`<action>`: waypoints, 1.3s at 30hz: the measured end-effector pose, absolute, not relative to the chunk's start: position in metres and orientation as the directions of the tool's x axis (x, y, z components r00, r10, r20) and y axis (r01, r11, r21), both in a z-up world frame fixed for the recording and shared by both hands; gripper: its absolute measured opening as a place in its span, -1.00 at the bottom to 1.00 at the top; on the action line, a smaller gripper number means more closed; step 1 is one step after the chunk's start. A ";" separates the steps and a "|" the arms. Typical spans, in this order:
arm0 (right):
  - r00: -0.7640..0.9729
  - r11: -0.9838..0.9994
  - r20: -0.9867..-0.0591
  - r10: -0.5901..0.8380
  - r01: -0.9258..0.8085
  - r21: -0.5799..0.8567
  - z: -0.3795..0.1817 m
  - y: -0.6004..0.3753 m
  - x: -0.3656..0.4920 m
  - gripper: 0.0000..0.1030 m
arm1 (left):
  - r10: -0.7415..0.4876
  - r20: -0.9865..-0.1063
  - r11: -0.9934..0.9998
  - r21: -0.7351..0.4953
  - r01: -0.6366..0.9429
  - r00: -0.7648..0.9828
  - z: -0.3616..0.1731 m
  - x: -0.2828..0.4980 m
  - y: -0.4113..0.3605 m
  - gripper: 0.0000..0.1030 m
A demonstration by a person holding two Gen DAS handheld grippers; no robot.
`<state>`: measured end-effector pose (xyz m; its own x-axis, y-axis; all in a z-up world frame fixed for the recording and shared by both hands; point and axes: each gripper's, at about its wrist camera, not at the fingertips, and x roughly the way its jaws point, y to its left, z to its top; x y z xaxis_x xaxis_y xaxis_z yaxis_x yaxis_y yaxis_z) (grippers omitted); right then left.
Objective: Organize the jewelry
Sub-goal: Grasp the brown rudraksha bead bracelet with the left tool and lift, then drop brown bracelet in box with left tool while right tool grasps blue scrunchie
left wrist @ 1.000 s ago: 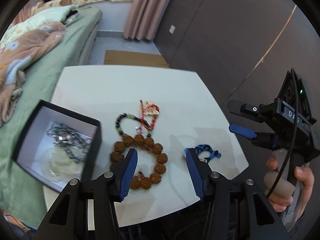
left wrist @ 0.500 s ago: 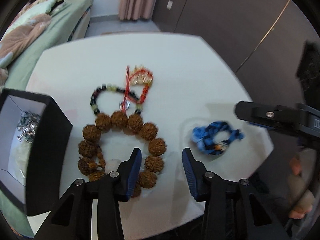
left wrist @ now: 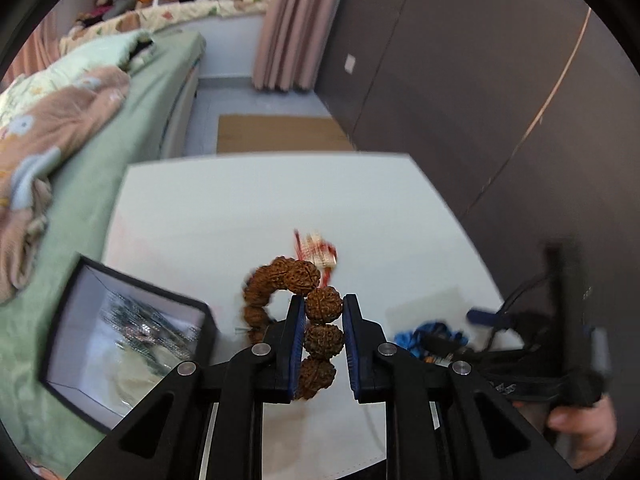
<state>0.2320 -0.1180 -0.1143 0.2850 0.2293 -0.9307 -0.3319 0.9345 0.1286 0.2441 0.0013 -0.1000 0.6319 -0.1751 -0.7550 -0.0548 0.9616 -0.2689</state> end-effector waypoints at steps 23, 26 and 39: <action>0.320 0.937 -0.888 0.330 -0.226 0.267 -0.095 -0.159 0.239 -0.65 | -0.130 -0.654 0.948 -0.303 -0.101 0.745 -0.031 0.207 0.048 -0.62; 0.318 0.939 -0.889 0.330 -0.210 0.274 -0.097 -0.162 0.239 0.19 | -0.119 -0.654 0.946 -0.304 -0.115 0.747 -0.031 0.202 0.056 -0.62; 0.327 0.954 -0.922 0.210 -0.275 0.120 -0.110 -0.128 0.241 -0.79 | -0.098 -0.692 0.932 -0.316 -0.179 0.715 -0.056 0.195 0.080 -0.62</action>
